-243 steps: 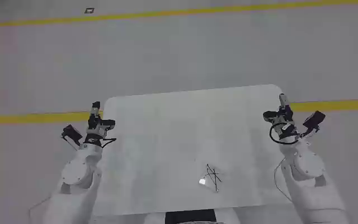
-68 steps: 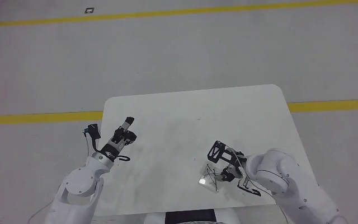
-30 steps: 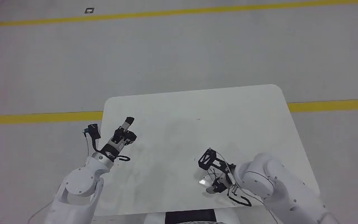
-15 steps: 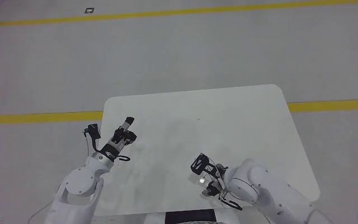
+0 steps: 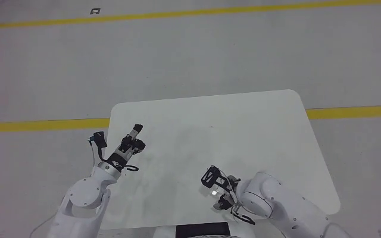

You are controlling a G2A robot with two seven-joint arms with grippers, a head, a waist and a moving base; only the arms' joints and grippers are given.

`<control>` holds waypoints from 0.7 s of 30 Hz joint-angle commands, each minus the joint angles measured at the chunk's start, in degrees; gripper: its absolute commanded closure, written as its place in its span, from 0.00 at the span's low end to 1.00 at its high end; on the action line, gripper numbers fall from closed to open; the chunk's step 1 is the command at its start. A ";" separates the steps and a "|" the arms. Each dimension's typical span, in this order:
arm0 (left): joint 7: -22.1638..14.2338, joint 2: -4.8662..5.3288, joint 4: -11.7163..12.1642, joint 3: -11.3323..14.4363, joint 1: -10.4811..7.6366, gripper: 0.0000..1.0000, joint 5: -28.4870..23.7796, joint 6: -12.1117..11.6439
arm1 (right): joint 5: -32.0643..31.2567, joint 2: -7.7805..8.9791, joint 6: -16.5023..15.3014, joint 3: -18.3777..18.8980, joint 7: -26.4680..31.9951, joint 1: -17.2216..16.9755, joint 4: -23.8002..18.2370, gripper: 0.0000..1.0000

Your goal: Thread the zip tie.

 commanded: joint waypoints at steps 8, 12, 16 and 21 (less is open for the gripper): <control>0.00 0.00 0.00 0.00 0.00 0.00 0.00 0.00 | -0.17 -0.58 0.26 -1.31 -0.22 1.44 1.18 0.00; 0.00 0.00 0.00 0.00 0.00 0.00 0.00 0.00 | -0.29 -0.58 0.08 -1.36 -0.47 1.38 1.28 0.00; 0.00 0.00 0.00 0.00 0.00 0.00 0.00 0.00 | -2.44 -0.35 -0.76 -1.18 -1.05 0.60 1.16 0.00; 0.00 0.00 0.00 0.00 0.00 0.00 0.00 0.00 | -4.36 -0.12 -1.71 -0.95 0.08 0.03 0.00 0.57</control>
